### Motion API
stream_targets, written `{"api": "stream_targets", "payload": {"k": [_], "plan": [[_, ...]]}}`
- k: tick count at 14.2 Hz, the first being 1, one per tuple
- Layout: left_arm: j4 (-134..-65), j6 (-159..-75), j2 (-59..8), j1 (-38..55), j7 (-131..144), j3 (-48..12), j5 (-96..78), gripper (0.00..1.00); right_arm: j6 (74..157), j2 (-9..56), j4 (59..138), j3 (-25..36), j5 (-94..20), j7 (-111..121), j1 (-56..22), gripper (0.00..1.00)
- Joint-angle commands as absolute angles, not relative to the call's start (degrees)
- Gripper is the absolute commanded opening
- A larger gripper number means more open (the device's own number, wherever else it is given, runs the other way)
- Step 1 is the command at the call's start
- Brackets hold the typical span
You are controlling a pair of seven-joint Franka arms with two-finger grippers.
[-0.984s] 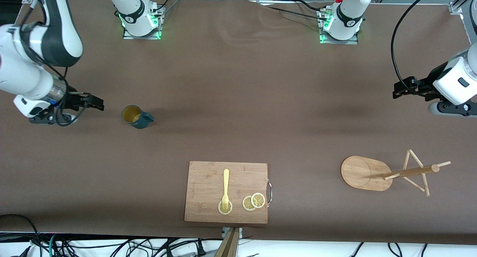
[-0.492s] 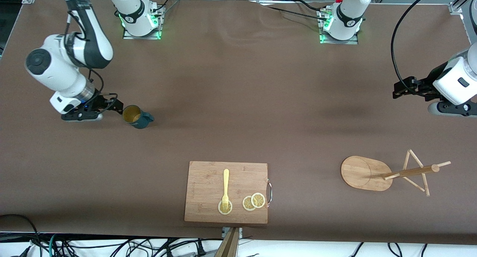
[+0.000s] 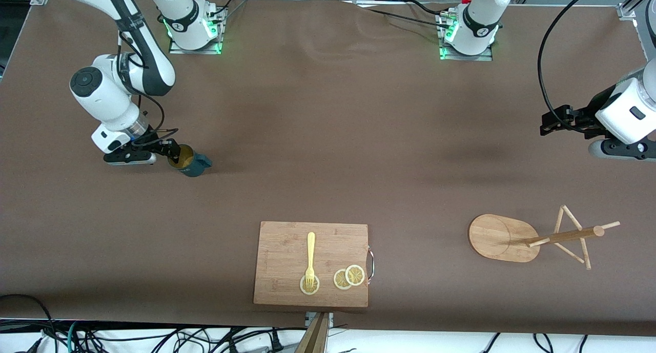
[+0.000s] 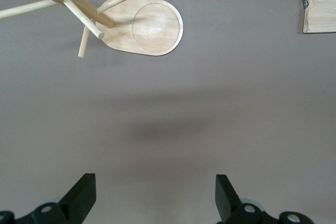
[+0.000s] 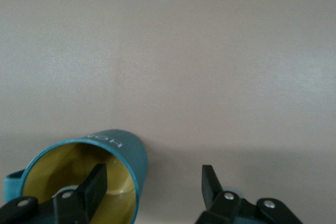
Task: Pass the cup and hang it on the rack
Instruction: 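Reach the right gripper down to the teal mug rim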
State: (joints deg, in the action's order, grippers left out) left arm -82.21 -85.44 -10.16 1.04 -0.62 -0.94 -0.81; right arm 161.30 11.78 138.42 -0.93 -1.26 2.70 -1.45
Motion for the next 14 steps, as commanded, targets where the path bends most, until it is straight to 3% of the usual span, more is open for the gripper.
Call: {"api": "stream_targets", "payload": {"k": [1, 4, 10, 14], "plan": [[-80.4, -84.6, -10.9, 1.5, -1.6, -0.6, -0.8, 1.00, 163.6, 12.5, 139.2, -2.1, -1.8, 2.8, -1.3, 0.41], [-80.4, -84.6, -10.9, 1.4, -1.6, -0.6, -0.8, 1.00, 163.3, 12.5, 139.1, -2.1, -1.8, 3.6, -1.3, 0.02], [-80.4, -84.6, -10.9, 1.5, -1.6, -0.6, -0.8, 1.00, 162.5, 11.4, 138.5, -2.1, -1.8, 5.2, -1.3, 0.00], [-80.4, -84.6, -10.9, 1.5, -1.6, -0.6, -0.8, 1.00, 153.3, 9.9, 133.4, -2.3, -1.6, 5.0, -1.3, 0.00]]}}
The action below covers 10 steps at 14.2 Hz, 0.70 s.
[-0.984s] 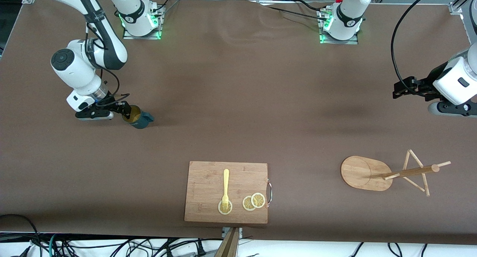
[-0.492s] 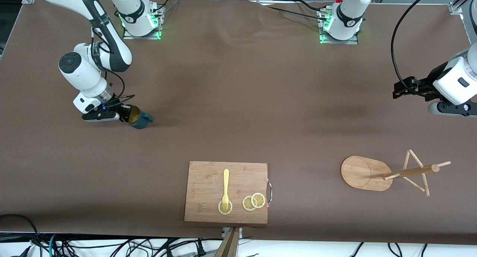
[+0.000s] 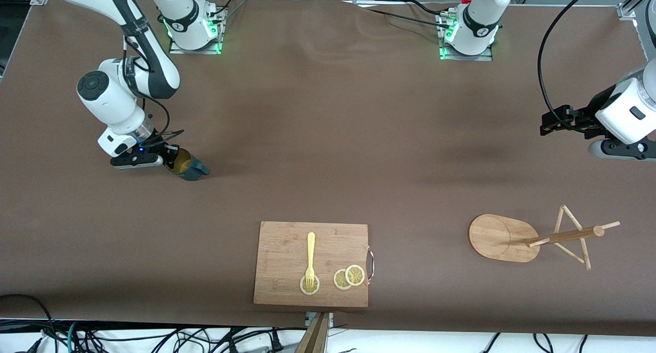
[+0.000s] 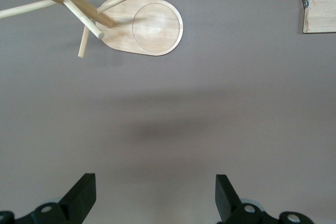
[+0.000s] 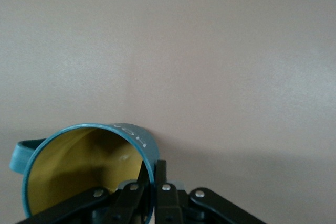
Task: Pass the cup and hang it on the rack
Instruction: 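Grip the teal mug rim with the right gripper and lift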
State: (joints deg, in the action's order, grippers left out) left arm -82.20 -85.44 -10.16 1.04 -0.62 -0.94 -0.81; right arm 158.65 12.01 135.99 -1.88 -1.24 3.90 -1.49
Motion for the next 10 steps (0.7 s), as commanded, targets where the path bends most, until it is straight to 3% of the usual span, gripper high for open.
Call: {"api": "stream_targets", "payload": {"k": [1, 7, 10], "plan": [[-80.4, -84.6, -10.9, 1.4, -1.6, -0.6, -0.8, 1.00, 150.3, 9.9, 131.4, -2.7, -1.6, 5.0, -1.3, 0.00], [-80.4, -84.6, -11.1, 1.4, -1.7, -0.6, -0.8, 1.00, 125.5, 13.5, 111.2, -7.1, -1.8, 3.9, -4.9, 0.00], [-80.4, -84.6, -11.1, 0.9, -1.7, -0.6, -0.8, 1.00, 122.4, 16.5, 104.6, -7.1, -1.7, -4.9, -10.1, 0.00]]}}
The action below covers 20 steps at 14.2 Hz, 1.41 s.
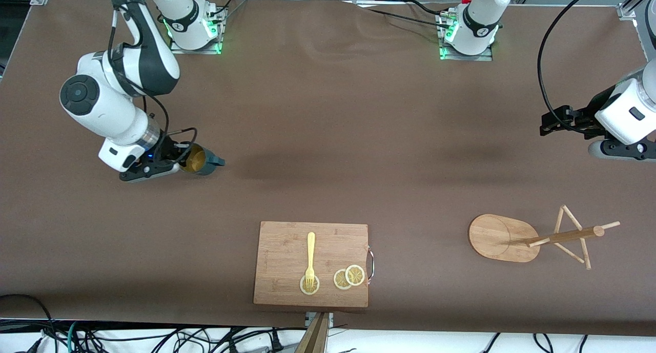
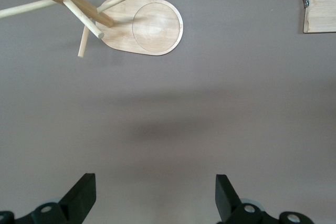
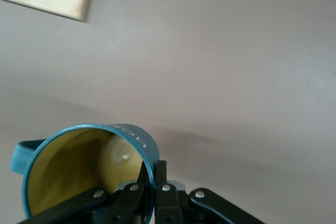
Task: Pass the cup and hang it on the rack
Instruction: 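Grip the teal mug rim with the right gripper and lift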
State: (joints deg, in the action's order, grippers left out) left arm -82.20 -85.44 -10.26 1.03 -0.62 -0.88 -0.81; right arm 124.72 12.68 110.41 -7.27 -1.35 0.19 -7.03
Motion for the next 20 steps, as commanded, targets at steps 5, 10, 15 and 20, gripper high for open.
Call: {"api": "stream_targets", "payload": {"k": [5, 10, 15, 20], "plan": [[-80.4, -84.6, -11.1, 0.6, -2.3, -0.3, -0.8, 1.00, 122.5, 24.2, 94.6, -7.0, -0.9, -19.5, -20.3, 0.00], [-80.4, -84.6, -11.1, 0.8, -2.3, -0.3, -0.8, 1.00, 123.2, 32.6, 85.8, -6.9, -0.9, -23.7, -28.7, 0.00], [-80.4, -84.6, -11.4, 1.3, -2.3, -0.3, -0.9, 1.00, 129.4, 40.5, 80.1, -6.8, 1.1, -24.3, -34.7, 0.00], [-80.6, -84.5, -11.3, 0.9, -2.3, -0.3, -0.9, 1.00, 133.9, 44.2, 80.1, -5.6, 7.8, -27.9, -40.2, 0.00]]}}
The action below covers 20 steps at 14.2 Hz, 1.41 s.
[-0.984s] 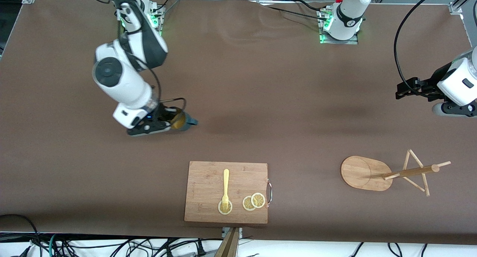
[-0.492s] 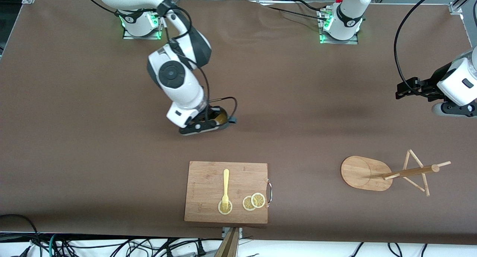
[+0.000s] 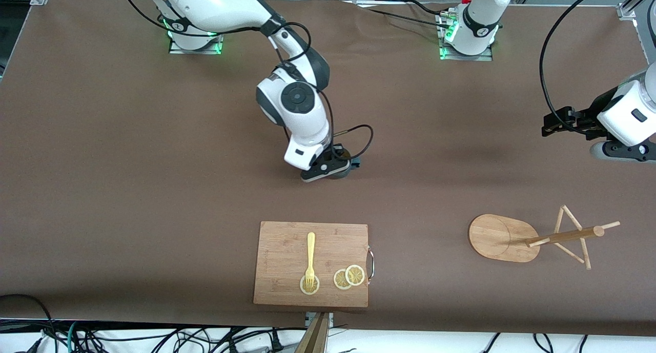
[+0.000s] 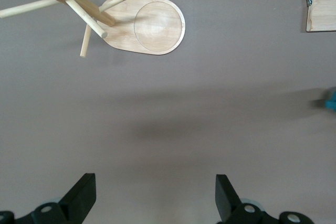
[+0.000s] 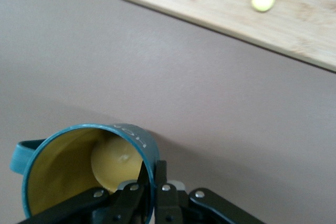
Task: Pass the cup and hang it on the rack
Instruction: 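Carry the mug to table center and set it down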
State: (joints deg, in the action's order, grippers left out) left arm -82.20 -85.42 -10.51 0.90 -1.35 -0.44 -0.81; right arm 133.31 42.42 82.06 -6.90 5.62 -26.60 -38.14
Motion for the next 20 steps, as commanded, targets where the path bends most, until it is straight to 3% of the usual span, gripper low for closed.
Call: {"api": "stream_targets", "payload": {"k": [1, 5, 6, 7, 10, 15, 20], "plan": [[-80.8, -84.5, -11.2, 1.0, -2.3, -0.3, -0.8, 1.00, 134.4, 44.7, 80.1, -5.0, 8.5, -29.3, -40.7, 0.00], [-81.4, -83.2, -10.9, 0.8, -2.5, -0.3, -0.9, 1.00, 138.3, 46.9, 80.1, -4.7, 9.4, -34.0, -41.7, 0.00], [-81.5, -82.6, -10.9, 0.9, -3.1, -0.3, -0.9, 1.00, 138.4, 47.0, 80.1, -4.7, 9.4, -34.4, -41.7, 0.25], [-81.6, -82.5, -10.8, 1.2, -4.6, -0.3, -0.9, 1.00, 138.4, 47.0, 80.1, -4.7, 9.6, -34.4, -41.7, 0.99], [-83.6, -82.1, -10.6, 1.7, -11.9, -0.5, -0.9, 1.00, 136.8, 43.5, 80.7, -4.7, 8.7, -33.4, -41.3, 1.00], [-88.0, -81.6, -10.5, 3.5, -35.4, -1.5, -4.0, 1.00, 119.1, 33.2, 80.2, -4.0, 8.5, -32.6, -39.3, 1.00], [-97.7, -84.9, -10.3, 3.6, -54.0, -1.6, -16.7, 1.00, 102.8, 24.3, 80.3, -3.3, 8.5, -24.9, -31.8, 1.00]]}}
